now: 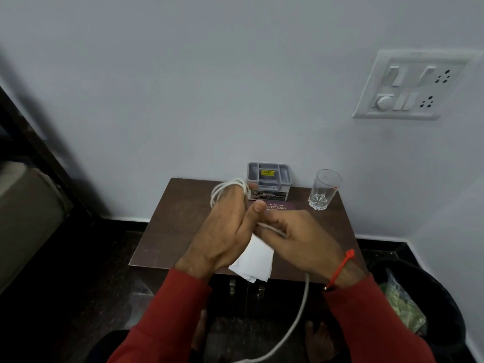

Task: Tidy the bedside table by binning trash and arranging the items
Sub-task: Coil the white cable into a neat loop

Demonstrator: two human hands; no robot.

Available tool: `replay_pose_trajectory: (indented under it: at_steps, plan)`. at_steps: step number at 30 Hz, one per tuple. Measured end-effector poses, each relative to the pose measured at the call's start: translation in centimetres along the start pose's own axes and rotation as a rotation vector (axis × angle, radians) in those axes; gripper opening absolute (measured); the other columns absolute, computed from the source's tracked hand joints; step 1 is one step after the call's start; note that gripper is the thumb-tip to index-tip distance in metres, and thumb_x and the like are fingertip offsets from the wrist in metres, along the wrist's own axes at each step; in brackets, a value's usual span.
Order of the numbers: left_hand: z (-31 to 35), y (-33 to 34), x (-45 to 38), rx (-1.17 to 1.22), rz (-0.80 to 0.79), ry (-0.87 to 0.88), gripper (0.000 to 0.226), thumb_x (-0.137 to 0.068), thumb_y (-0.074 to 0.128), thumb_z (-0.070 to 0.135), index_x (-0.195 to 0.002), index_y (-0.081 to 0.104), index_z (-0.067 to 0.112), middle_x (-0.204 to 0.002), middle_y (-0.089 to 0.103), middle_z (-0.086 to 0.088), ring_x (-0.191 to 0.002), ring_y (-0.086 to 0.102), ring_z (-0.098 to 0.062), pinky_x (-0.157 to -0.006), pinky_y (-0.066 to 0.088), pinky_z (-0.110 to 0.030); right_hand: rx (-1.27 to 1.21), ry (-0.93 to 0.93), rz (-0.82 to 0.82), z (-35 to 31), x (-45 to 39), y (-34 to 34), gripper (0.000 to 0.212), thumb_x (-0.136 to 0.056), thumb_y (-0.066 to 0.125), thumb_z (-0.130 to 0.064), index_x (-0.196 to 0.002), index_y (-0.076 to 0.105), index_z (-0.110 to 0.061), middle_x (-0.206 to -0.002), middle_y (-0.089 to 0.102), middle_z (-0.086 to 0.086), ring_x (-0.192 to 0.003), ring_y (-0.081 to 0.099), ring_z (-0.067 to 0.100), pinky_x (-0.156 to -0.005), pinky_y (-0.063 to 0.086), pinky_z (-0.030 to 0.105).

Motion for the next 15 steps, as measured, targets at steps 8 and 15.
replay_pose_trajectory:
  at_steps: [8,15]
  plan:
    - [2.2,2.9,0.6,0.645,-0.461,-0.267,0.054,-0.108,0.033,0.051,-0.071,0.054,0.017,-0.063,0.038,0.002,-0.055,0.035,-0.012,-0.055,0.031,-0.023,-0.133,0.060,0.405,2.4,1.2,-6.2,0.013,-0.075,0.075,-0.040,-0.076,0.078,-0.027,-0.073,0.074,-0.009,-0.071,0.068,0.004,-0.066,0.052,0.018]
    - [3.2,2.6,-0.8,1.506,-0.208,-0.404,0.030,-0.105,0.041,0.032,-0.089,0.058,0.013,-0.066,0.036,0.003,-0.049,0.034,-0.008,-0.050,0.036,-0.023,-0.511,0.185,0.209,4.0,-0.3,0.4,0.031,-0.104,0.045,-0.029,-0.100,0.068,-0.009,-0.059,0.052,0.017,-0.044,0.040,0.011,-0.044,0.037,0.026]
Point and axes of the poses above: each hand's wrist, its own x-axis away from the middle knuckle, its own y-axis out of the palm, z = x × y, the point moved 7 cm from there along -x, towards the middle knuckle
